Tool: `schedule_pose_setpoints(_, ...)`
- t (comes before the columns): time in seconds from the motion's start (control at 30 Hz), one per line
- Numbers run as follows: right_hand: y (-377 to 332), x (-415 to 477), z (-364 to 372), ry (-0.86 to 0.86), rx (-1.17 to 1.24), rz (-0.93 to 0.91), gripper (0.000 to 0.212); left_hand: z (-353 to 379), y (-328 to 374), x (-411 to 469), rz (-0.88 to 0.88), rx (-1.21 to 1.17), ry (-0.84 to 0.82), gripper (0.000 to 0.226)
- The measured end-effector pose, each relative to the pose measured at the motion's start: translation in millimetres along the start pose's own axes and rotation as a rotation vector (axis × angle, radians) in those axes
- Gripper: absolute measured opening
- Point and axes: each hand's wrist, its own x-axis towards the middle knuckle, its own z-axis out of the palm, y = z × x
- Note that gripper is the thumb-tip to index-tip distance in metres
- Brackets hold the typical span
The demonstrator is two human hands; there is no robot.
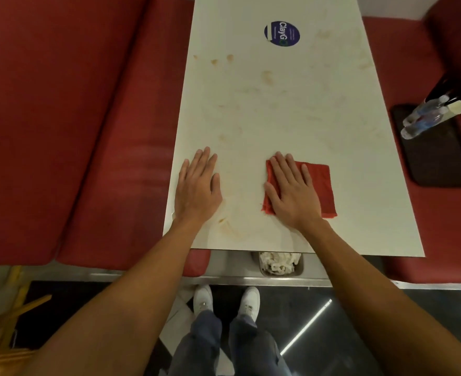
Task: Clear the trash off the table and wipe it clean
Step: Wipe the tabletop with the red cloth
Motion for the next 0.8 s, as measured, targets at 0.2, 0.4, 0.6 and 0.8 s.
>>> schedule_pose_setpoints(0.2,-60.6,41.7,5.8,0.006,0.008,-0.038,0.066,-0.4,-0.4,-1.5,-0.012,0.007,0.02,0.051)
schedule_pose_setpoints(0.4,-11.3,10.5,-1.2,-0.003,-0.007,-0.049,0.064,-1.7,-0.9,-1.2,-0.039,-0.006,0.018,0.051)
schedule_pose_setpoints(0.6,-65.6,32.3,7.3,0.007,-0.004,-0.036,0.065,-2.7,-0.1,-2.7,-0.033,-0.018,0.014,0.053)
schedule_pose_setpoints(0.8,-12.3,-22.4,3.3,-0.022,-0.078,-0.127,0.065,-3.6,-0.3,-2.8,-0.048,-0.007,-0.016,0.053)
